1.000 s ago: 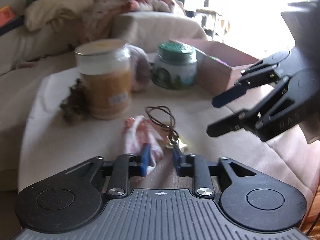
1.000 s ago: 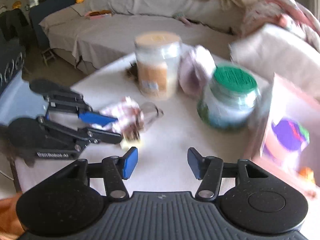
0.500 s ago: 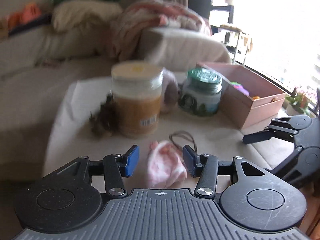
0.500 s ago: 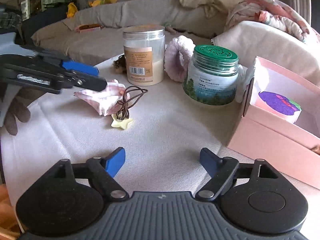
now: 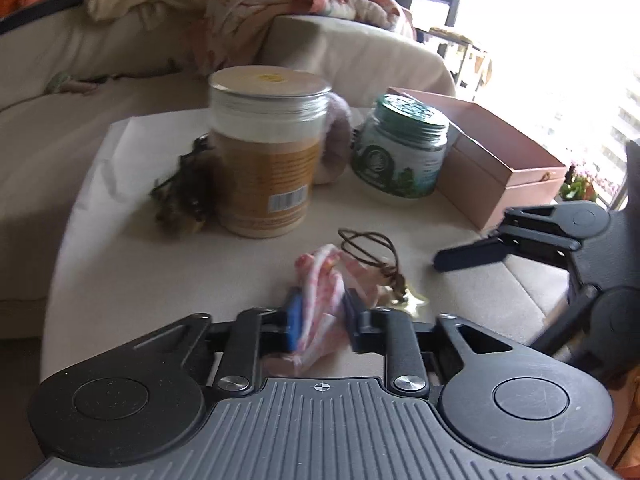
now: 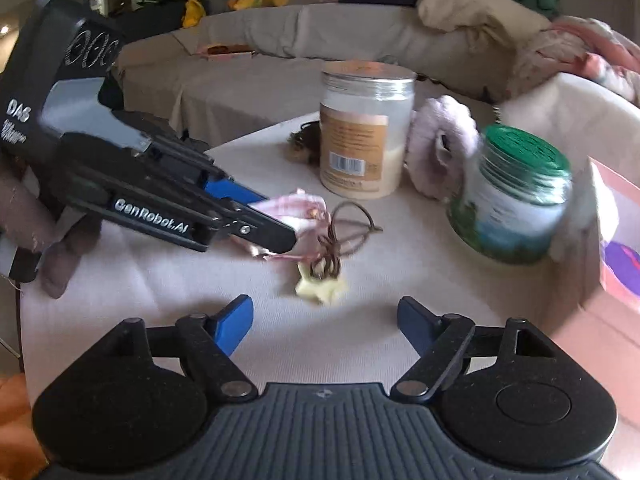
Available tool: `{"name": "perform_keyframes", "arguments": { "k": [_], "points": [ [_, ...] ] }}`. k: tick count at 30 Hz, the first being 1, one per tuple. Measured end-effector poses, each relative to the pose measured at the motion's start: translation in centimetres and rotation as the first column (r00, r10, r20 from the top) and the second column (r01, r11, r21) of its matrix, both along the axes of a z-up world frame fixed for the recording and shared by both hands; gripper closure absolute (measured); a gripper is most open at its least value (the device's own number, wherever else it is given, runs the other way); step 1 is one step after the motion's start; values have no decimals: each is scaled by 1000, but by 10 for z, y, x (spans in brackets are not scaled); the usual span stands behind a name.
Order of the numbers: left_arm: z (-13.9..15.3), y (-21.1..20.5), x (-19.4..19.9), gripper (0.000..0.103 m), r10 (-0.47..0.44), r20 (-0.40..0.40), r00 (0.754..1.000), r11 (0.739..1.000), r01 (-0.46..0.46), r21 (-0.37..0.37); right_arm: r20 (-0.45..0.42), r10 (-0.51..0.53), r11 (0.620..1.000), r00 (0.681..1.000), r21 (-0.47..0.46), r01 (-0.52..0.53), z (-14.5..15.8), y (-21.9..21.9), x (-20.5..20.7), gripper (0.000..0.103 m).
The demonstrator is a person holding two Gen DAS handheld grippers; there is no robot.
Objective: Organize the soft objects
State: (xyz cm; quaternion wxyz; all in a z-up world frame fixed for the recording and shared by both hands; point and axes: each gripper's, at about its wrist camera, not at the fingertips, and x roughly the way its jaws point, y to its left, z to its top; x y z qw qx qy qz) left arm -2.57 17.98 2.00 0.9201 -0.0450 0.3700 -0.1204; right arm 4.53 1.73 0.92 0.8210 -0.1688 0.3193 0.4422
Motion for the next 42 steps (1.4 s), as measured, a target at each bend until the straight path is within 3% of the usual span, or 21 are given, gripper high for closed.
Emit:
{"name": "perform_keyframes", "arguments": {
  "k": [2, 4, 5, 6, 11, 16, 20, 23, 27, 29, 32, 35, 37, 38, 39, 42],
  "points": [
    [-1, 5, -1, 81, 15, -2, 1000, 999, -15, -31, 14, 6, 1000, 1000, -10, -6, 2, 10, 7, 33],
    [-1, 8, -2, 84, 29, 5, 1000, 998, -29, -55, -5, 23, 1000, 1000, -11, -23, 4, 19, 14, 50],
    [-2, 9, -4, 86, 32, 15, 999, 998, -31, -60, -17, 25, 1000, 1000, -16, -26, 6, 22, 17, 70],
    [-2, 10, -6, 87, 31, 22, 999, 998, -30, -60, -23, 30, 999, 999, -34, -31, 9, 25, 18, 83],
    [4, 17, -13, 89, 64, 62, 996, 997, -61, -46, -61, 23, 999, 998, -27, -25, 28, 10, 19, 83],
    [28, 29, -20, 89, 109, 139, 984, 993, -103, -52, -96, 0, 998, 995, 61, 6, 58, -8, 26, 83],
    [78, 40, -13, 89, 121, 233, 965, 993, -120, -19, -42, -4, 984, 999, 177, 12, 101, -24, 31, 83],
    [126, 46, 6, 89, 130, 325, 937, 991, -135, -5, 11, -25, 965, 1000, 263, 21, 138, -39, 40, 83],
    [190, 36, 53, 89, 114, 426, 898, 990, -136, 23, 76, -141, 948, 987, 296, 113, 180, -71, 64, 83],
    [215, 20, 84, 89, 94, 437, 895, 995, -101, -9, 97, -216, 938, 971, 298, 179, 194, -94, 76, 83],
    [236, -24, 127, 89, 3, 413, 911, 998, 22, -58, 121, -329, 916, 937, 281, 286, 203, -129, 94, 83],
    [228, -78, 170, 86, -115, 319, 941, 979, 162, -127, 100, -401, 902, 911, 220, 373, 187, -158, 113, 82],
    [199, -114, 201, 79, -194, 177, 965, 955, 227, -190, 73, -436, 892, 897, 163, 421, 166, -174, 123, 68],
    [178, -133, 215, 79, -222, 89, 971, 951, 236, -201, 49, -463, 879, 885, 152, 452, 155, -183, 126, 53],
    [159, -147, 221, 79, -233, 31, 972, 954, 234, -188, 22, -485, 866, 874, 153, 476, 146, -192, 128, 47],
    [121, -177, 225, 79, -272, -35, 962, 959, 268, -91, -39, -517, 842, 855, 155, 516, 125, -216, 130, 47]
  ]
}}
